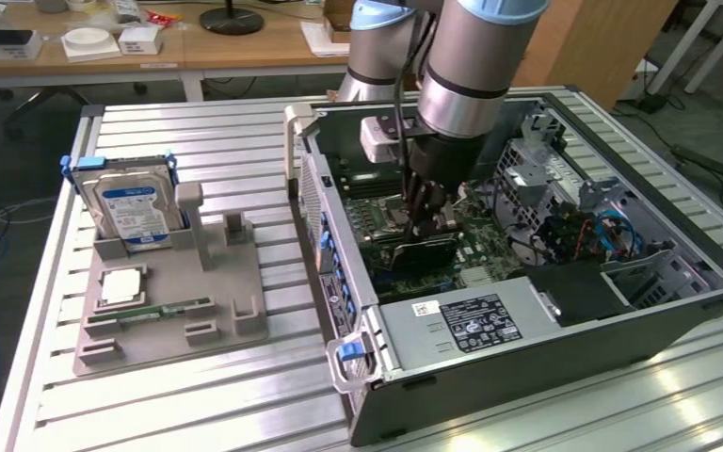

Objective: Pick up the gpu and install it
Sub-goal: 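Press down on the gpu until it lock into place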

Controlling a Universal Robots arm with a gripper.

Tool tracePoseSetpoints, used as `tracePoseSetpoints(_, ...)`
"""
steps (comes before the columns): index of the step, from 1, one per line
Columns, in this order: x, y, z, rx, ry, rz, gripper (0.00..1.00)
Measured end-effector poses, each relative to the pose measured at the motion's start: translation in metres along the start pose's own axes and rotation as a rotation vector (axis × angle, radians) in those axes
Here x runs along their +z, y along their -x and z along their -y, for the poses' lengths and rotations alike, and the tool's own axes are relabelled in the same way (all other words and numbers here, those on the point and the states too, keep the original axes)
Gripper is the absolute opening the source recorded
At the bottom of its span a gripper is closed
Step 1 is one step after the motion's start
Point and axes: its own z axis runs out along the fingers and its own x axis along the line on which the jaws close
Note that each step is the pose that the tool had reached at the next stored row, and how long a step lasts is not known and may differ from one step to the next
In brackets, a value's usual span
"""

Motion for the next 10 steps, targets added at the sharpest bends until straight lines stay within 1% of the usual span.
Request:
tracePoseSetpoints(2,-0.0001,0.0,0.0036,0.0,0.0001,-0.0002,0.1)
tracePoseSetpoints(6,-0.0002,0.0,0.0144,0.0,0.0001,0.0,0.1)
tracePoseSetpoints(10,0.0001,0.0,0.0228,0.0,0.0001,0.0,0.1)
